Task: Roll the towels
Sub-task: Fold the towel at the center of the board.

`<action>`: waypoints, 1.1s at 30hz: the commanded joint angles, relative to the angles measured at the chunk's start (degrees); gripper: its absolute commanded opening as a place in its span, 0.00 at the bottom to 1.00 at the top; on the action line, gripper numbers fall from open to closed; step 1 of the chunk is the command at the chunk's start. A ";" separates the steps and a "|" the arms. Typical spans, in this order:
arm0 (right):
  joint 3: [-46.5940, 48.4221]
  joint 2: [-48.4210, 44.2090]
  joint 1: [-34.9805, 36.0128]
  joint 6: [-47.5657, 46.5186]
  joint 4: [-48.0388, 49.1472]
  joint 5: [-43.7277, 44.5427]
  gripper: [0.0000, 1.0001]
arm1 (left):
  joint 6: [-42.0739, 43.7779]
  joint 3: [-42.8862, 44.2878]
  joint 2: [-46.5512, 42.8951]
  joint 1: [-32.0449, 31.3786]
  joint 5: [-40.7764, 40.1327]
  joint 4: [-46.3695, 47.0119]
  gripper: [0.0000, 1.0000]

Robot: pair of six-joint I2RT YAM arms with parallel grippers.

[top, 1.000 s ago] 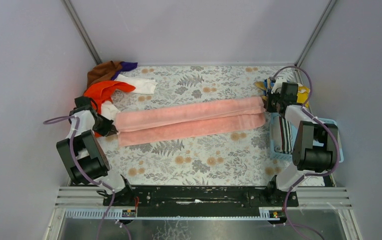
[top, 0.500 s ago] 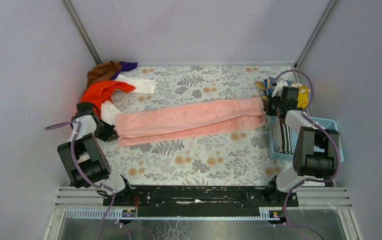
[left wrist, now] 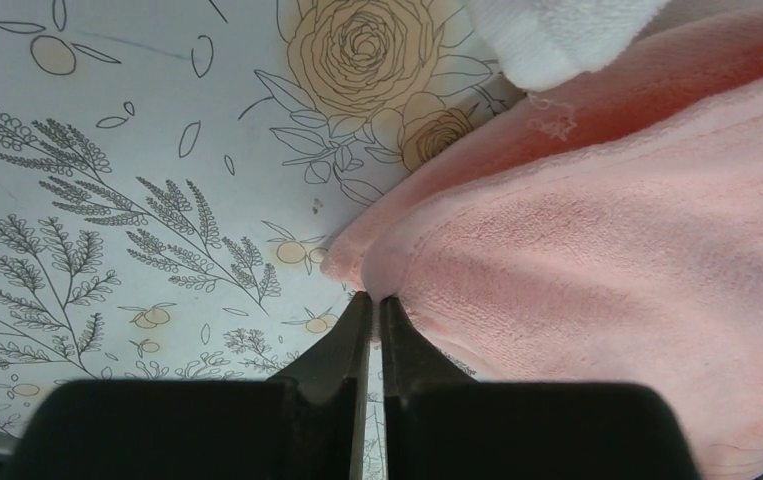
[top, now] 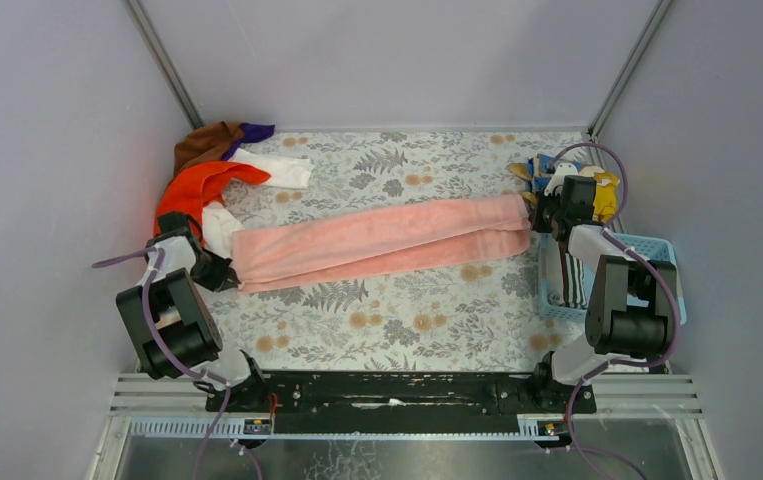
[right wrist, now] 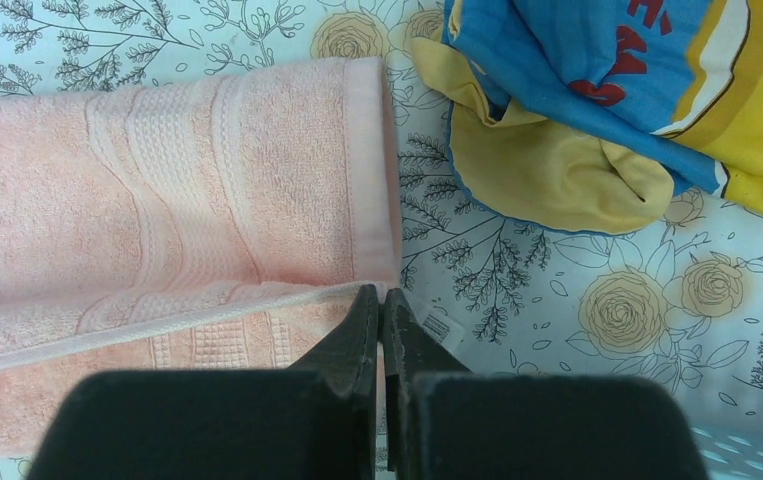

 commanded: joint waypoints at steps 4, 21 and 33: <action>-1.31 -1.52 -0.54 -0.35 -0.58 -0.98 0.01 | 0.10 -0.12 0.29 0.71 -2.85 2.17 0.04; -5.19 -9.43 -0.54 -0.54 -0.35 -2.63 0.08 | 1.59 1.17 -1.27 0.71 -4.73 0.21 0.11; -6.14 -14.82 -0.54 0.08 -1.15 2.34 0.04 | 1.41 3.10 -1.72 0.71 -5.47 -0.67 0.00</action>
